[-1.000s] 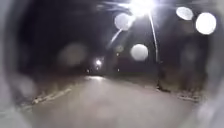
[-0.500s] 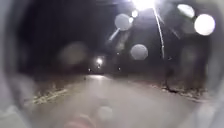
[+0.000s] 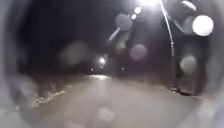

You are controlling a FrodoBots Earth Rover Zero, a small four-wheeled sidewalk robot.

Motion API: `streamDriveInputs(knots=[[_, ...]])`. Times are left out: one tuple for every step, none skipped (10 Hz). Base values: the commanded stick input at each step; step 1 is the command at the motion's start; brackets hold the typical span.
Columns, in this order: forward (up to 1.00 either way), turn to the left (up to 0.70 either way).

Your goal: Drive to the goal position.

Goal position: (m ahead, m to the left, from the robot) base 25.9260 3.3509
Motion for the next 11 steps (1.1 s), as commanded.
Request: streamDriveInputs(knots=[[0.85,0.04],[0.85,0.03],[0.85,0.03],[0.85,0.03],[0.85,0.03],[0.85,0.03],[0.85,0.03],[0.85,0.03],[0.85,0.03],[0.85,0.04],[0.85,0.04]])
